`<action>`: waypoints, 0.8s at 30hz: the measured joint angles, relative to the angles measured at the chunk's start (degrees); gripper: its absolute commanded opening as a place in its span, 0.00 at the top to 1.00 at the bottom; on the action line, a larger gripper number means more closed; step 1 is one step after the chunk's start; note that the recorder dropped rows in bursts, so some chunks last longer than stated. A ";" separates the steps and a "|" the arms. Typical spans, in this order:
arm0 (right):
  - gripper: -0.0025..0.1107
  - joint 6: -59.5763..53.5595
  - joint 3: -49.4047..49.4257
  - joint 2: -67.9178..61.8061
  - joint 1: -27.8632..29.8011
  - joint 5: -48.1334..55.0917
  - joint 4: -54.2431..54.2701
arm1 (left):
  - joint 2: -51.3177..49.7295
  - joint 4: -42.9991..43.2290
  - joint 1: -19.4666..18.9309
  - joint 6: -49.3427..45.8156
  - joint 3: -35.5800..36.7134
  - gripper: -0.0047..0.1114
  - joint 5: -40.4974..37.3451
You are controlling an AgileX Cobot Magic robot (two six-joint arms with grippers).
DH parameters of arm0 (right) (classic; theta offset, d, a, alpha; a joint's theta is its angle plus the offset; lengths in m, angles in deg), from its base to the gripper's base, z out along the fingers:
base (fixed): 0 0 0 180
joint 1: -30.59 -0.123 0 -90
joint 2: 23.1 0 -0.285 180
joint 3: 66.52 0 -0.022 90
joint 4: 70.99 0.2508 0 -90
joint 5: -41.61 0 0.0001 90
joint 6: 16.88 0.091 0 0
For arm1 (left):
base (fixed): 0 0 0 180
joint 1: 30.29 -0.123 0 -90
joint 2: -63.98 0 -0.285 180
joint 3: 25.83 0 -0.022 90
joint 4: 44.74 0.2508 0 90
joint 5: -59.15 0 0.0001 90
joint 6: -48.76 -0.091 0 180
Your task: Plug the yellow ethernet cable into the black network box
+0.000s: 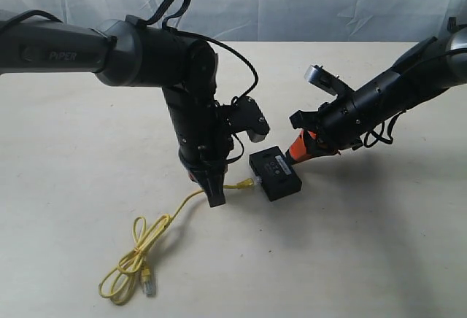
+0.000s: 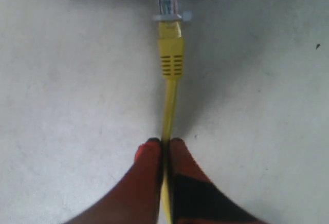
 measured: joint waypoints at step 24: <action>0.98 0.00 0.00 0.00 0.00 0.22 0.00 | 0.00 1.58 0.00 1.46 0.00 0.96 0.66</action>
